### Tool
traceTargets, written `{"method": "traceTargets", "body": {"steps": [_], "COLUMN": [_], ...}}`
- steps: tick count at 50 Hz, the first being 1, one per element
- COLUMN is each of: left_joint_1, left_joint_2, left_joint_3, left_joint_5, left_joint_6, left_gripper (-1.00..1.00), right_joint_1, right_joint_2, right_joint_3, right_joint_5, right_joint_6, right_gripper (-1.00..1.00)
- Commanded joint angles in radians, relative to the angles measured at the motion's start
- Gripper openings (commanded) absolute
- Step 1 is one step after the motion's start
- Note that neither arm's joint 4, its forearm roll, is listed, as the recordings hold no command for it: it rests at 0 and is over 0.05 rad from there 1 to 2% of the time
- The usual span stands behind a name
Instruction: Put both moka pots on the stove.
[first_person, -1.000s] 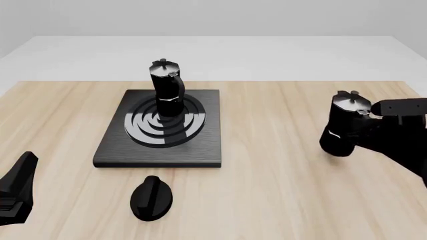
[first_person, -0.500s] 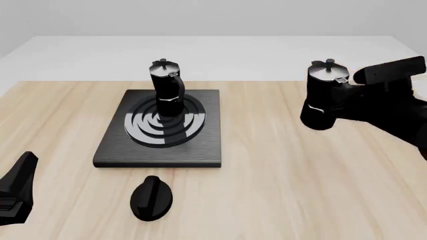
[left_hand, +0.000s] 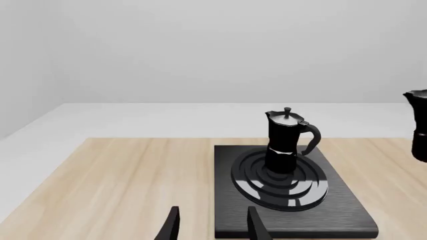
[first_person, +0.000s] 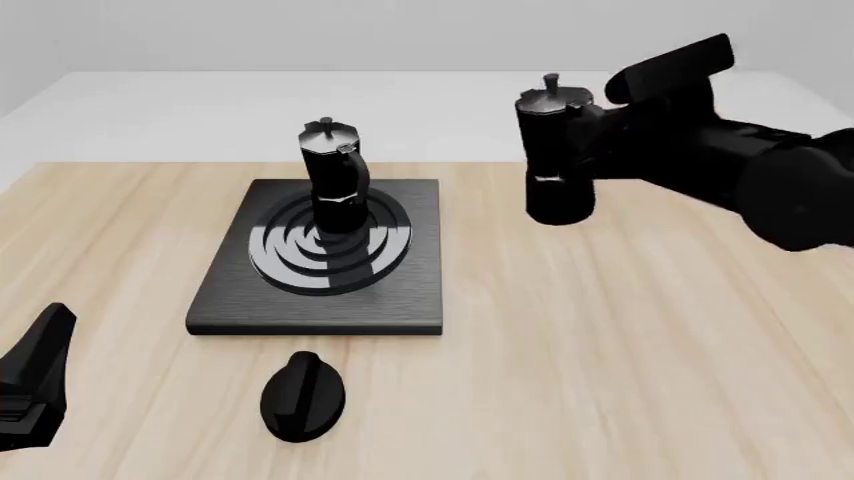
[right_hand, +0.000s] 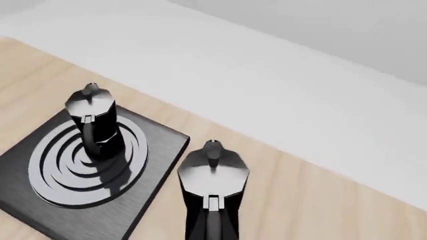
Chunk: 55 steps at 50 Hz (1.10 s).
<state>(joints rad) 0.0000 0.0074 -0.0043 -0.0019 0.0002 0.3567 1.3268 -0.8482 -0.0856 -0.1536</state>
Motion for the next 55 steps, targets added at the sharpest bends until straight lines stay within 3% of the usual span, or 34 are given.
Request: {"method": "traceTargets", "body": {"steps": [1, 17, 55], "left_joint_1": [0.0, 0.0, 0.0], "left_joint_2": [0.0, 0.0, 0.0], "left_joint_3": [0.0, 0.0, 0.0], "left_joint_5": [0.0, 0.0, 0.0], "left_joint_6": [0.0, 0.0, 0.0], "left_gripper": [1.0, 1.0, 1.0], "right_joint_1": [0.095, 0.193, 0.33], "right_joint_2": [0.084, 0.176, 0.287], "right_joint_3": [-0.15, -0.243, -0.338], "right_joint_5": [0.003, -0.007, -0.01], "right_joint_6": [0.005, 0.02, 0.036], "right_gripper": [-1.0, -1.0, -1.0]}}
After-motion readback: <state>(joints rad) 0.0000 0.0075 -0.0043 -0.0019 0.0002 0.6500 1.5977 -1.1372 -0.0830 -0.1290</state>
